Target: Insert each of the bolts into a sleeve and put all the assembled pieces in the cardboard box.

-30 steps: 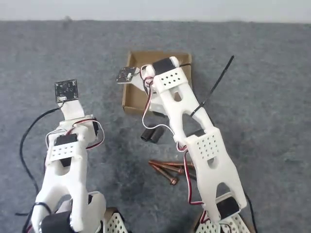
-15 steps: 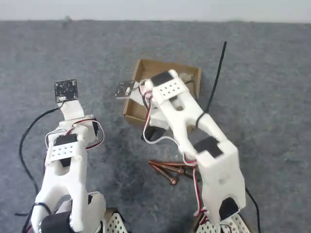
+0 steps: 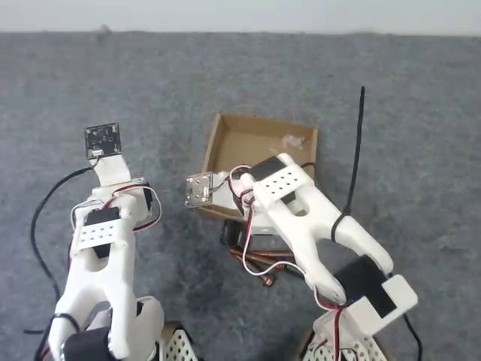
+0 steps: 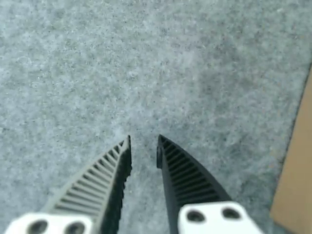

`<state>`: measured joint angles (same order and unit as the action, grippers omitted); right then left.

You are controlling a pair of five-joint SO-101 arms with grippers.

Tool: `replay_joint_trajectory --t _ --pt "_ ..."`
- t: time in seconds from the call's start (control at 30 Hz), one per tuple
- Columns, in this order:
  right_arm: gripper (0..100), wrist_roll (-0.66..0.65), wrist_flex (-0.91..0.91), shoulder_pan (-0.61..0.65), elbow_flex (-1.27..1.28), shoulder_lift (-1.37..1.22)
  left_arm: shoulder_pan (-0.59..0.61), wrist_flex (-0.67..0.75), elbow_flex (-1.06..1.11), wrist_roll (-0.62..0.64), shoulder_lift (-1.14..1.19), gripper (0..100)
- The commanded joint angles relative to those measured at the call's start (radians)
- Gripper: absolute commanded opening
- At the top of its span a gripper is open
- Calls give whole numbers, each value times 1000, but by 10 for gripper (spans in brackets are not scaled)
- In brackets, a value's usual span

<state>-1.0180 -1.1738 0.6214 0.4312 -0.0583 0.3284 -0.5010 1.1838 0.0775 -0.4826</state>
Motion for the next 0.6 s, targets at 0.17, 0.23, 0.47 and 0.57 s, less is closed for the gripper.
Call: replay_joint_trajectory --t 0.17,0.23,0.47,0.57 --pt "7 -209 -64 -67 20 39 -6 15 -41 -2 2 84" --pt "7 -261 -107 -65 17 42 -6 17 -41 -2 2 84" --pt "10 -290 -179 -71 -51 41 -6 18 -41 -3 2 84" --pt "46 -158 -179 -71 -97 42 -6 18 -41 -3 2 84"
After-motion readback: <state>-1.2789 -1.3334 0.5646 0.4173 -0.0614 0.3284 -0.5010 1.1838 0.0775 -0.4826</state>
